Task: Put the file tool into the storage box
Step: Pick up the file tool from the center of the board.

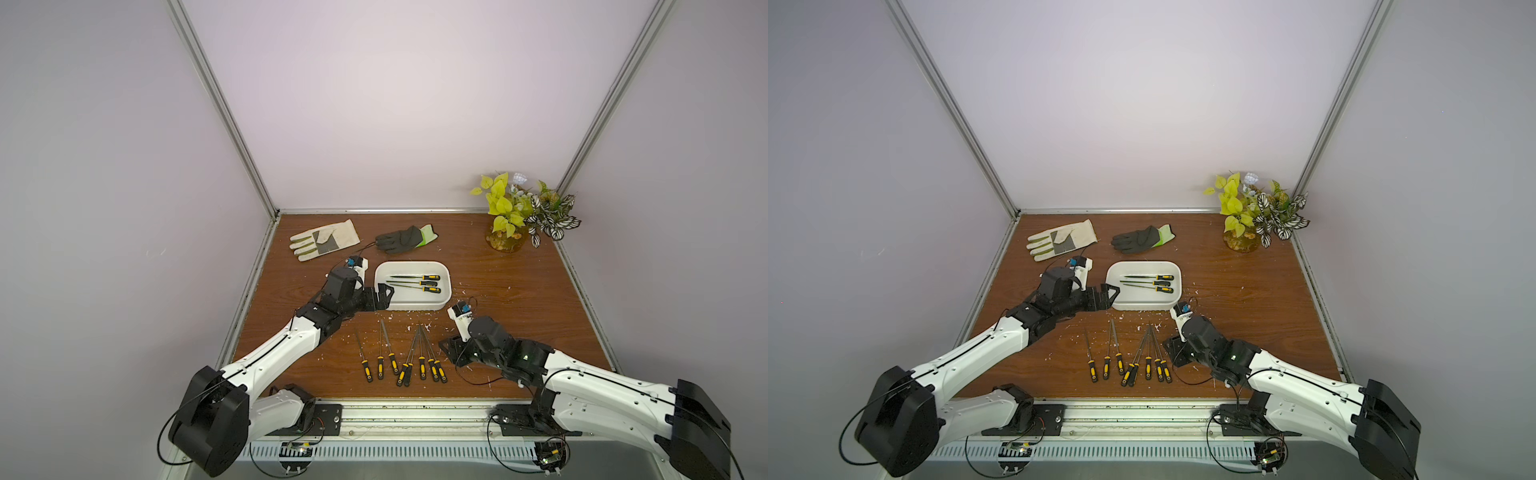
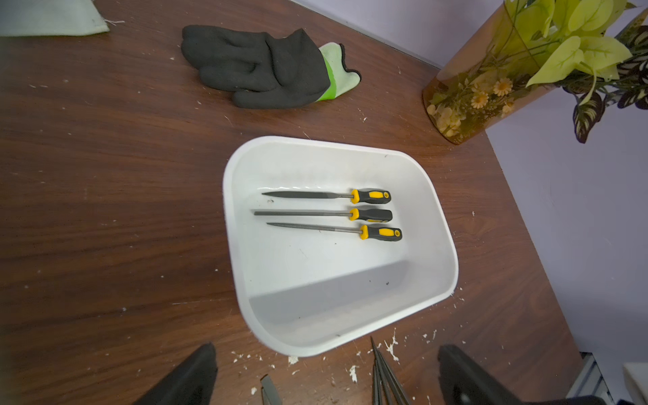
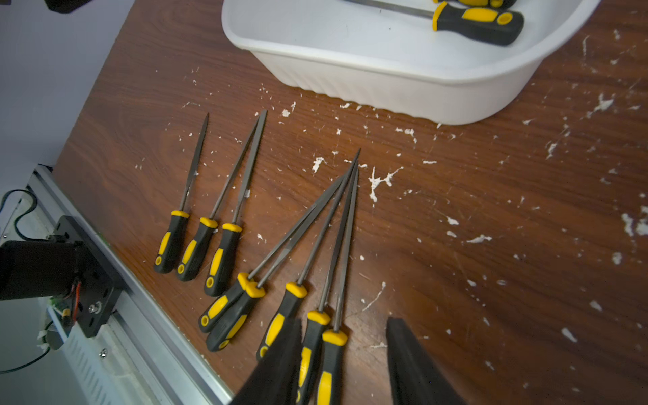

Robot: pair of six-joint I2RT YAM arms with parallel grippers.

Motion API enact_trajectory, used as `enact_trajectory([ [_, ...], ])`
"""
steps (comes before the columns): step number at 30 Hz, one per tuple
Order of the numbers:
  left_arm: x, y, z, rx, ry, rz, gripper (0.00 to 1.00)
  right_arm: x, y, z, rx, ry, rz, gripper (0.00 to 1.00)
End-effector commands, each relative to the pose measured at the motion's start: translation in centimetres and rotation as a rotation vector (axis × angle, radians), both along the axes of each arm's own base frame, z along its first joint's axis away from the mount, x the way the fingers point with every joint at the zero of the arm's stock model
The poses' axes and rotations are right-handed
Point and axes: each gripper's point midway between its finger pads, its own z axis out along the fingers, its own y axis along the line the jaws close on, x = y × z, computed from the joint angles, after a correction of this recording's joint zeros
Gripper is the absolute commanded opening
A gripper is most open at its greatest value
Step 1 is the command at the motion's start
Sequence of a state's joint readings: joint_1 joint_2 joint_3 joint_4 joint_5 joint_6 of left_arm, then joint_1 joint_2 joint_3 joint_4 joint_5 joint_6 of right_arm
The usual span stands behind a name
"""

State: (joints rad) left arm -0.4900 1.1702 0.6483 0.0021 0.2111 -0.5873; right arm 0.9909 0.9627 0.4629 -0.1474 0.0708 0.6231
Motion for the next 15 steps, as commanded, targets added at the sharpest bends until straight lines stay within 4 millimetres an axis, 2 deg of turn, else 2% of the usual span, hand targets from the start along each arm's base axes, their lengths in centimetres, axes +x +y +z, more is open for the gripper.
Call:
enact_trajectory([
  [1, 0.1, 0.4, -0.3, 0.005, -0.015, 0.043, 1.0, 0.3, -0.4, -0.2, -0.023, -0.011, -0.054, 0.46],
  [8, -1.6, 2.1, -0.6, 0.019, -0.036, 0.073, 1.0, -0.7, 0.8, -1.1, -0.06, 0.02, -0.003, 0.48],
  [15, -3.4, 3.7, -2.2, 0.084, 0.002, 0.084, 1.0, -1.3, 2.2, -1.8, -0.095, 0.027, 0.043, 0.48],
])
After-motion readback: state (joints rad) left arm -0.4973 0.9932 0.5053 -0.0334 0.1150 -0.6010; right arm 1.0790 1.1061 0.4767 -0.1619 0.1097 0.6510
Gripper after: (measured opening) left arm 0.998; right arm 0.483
